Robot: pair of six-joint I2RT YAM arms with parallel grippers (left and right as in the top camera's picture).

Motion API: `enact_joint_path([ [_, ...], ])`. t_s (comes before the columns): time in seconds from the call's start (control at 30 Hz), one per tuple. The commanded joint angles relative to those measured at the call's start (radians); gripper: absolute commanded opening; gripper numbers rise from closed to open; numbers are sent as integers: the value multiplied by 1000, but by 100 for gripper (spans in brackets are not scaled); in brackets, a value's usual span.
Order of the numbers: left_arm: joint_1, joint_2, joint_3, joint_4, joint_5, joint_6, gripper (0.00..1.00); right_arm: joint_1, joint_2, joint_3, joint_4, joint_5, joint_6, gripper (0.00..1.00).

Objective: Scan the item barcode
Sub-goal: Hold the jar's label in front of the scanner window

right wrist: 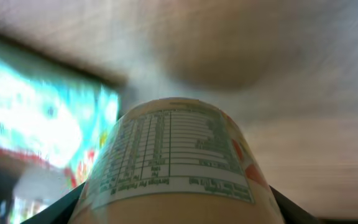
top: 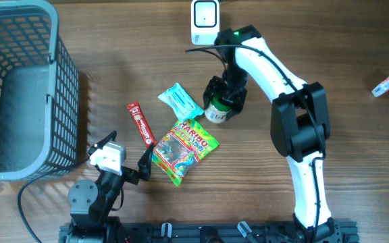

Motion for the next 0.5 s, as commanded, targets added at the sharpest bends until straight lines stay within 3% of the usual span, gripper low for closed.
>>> enact_joint_path([
  [0.0, -3, -3, -5, 3, -9, -10, 100, 5, -105, 25, -73, -146, -127, 58],
  [0.2, -3, -3, -5, 3, -9, -10, 100, 23, -264, 24, -127, -246, -183, 59],
  [0.47, -3, -3, -5, 3, -9, -10, 100, 75, -488, 24, -127, -271, -141, 60],
])
